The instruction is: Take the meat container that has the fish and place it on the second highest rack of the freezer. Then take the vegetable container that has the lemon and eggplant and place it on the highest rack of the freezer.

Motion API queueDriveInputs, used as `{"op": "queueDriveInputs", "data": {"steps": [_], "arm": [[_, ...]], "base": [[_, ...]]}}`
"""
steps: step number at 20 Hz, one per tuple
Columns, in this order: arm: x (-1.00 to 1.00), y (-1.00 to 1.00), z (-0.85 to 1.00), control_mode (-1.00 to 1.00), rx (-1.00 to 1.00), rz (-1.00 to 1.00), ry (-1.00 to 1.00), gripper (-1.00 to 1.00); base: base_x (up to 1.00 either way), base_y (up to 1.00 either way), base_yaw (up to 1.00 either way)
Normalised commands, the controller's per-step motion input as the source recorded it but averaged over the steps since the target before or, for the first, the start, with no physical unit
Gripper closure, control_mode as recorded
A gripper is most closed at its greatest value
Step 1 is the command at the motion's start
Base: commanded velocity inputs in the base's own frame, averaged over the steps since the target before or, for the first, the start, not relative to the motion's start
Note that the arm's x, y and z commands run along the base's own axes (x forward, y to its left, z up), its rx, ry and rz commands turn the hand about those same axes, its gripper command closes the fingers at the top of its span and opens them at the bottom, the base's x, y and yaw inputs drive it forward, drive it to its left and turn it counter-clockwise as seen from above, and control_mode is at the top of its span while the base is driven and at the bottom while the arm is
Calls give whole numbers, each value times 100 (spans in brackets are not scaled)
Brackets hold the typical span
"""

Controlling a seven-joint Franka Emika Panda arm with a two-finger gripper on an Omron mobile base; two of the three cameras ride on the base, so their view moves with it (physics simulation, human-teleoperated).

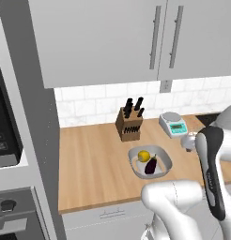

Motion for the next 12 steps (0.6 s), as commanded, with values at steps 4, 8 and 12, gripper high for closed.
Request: {"op": "queueDriveInputs", "data": {"steps": [4, 8, 12], "arm": [[91, 0, -62, -100, 0, -18, 7, -100], [68, 0, -69, -100, 0, -14, 2, -100], [18, 0, -34, -100, 0, 0, 12, -100]], "base": [[0, 0, 0], [0, 0, 0], [0, 0, 0]]}}
